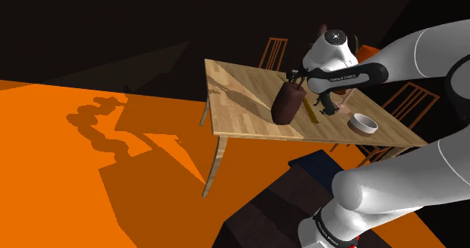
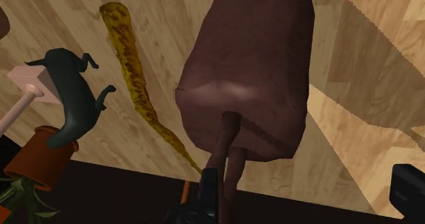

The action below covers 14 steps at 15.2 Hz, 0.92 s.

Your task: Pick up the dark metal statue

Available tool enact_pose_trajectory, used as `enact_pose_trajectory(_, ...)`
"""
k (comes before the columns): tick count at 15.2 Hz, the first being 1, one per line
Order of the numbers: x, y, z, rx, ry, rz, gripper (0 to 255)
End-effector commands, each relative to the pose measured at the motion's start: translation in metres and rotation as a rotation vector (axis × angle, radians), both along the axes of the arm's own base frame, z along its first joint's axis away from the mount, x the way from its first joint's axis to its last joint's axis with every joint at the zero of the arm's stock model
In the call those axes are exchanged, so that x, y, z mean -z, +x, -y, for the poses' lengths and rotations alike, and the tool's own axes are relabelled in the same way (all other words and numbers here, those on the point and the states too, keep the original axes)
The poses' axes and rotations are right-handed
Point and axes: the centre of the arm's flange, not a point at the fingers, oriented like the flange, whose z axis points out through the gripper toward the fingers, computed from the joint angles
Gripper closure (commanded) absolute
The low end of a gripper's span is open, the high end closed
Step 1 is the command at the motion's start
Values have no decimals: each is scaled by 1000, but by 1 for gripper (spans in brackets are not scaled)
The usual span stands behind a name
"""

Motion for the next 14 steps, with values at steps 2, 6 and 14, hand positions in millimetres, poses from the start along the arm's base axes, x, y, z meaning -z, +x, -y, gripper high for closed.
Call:
enact_pose_trajectory(2, -5, 4, 30, 47, -47, 71, 0)
enact_pose_trajectory(6, -12, 7, 61, 99, -99, 148, 0)
enact_pose_trajectory(14, 28, 7, 61, 99, -99, 148, 0)
